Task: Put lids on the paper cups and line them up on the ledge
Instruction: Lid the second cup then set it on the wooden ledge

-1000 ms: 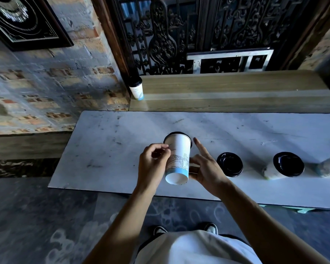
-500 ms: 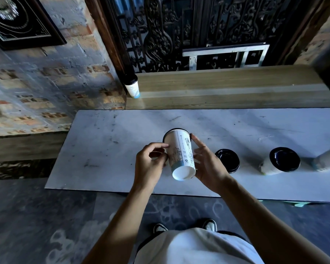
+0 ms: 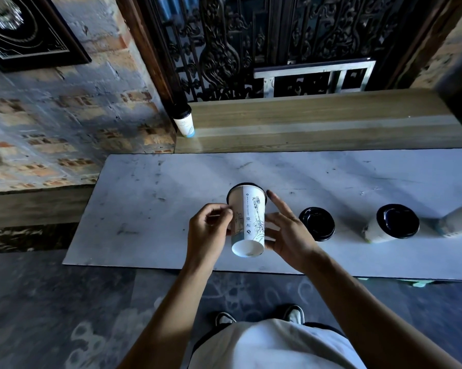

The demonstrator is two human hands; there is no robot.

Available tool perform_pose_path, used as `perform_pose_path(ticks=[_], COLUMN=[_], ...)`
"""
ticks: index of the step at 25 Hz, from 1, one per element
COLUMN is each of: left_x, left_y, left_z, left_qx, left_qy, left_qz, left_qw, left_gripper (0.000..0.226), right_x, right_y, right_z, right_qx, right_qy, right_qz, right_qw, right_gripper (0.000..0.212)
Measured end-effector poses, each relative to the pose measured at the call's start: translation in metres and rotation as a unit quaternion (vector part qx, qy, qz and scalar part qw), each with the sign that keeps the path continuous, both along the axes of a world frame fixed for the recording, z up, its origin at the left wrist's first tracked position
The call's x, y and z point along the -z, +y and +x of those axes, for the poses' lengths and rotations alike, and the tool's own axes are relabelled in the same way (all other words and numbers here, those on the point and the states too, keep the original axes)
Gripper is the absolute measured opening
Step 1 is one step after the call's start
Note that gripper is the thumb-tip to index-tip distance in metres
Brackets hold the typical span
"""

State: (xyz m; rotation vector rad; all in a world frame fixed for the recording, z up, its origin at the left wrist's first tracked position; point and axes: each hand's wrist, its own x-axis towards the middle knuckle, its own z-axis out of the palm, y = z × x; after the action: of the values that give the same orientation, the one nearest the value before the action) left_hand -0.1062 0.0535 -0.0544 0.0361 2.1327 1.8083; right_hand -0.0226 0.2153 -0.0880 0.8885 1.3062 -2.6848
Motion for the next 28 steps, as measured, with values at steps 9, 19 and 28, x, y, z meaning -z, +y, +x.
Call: perform_pose_path(ticks=[9,19,28], left_x=[0.004,0.012,0.009], left_y=[-0.004,-0.009,-0.004], left_z=[0.005,0.006,0.003], left_qx=[0.008,0.049,0.023], left_qy=[-0.008,0.143,0.065], left_qz=[0.031,-0.011,0.051], left_qw=[0.999,0.988,0.996], left_gripper=[0.023,0.051,0.034], right_x=[0.009,0.002,-0.002], right_y=[-0.004,-0.001,0.004], right_z=[-0.004,0.002,-0.002], right_qx=[0.011,-0.030,-0.007], right_qy=[-0.024,-0.012,-0.032], right_qz=[-0.033,0.005,-0.028], right_qw=[0.999,0.999,0.999], right_gripper=[0.027,0.058,0.045])
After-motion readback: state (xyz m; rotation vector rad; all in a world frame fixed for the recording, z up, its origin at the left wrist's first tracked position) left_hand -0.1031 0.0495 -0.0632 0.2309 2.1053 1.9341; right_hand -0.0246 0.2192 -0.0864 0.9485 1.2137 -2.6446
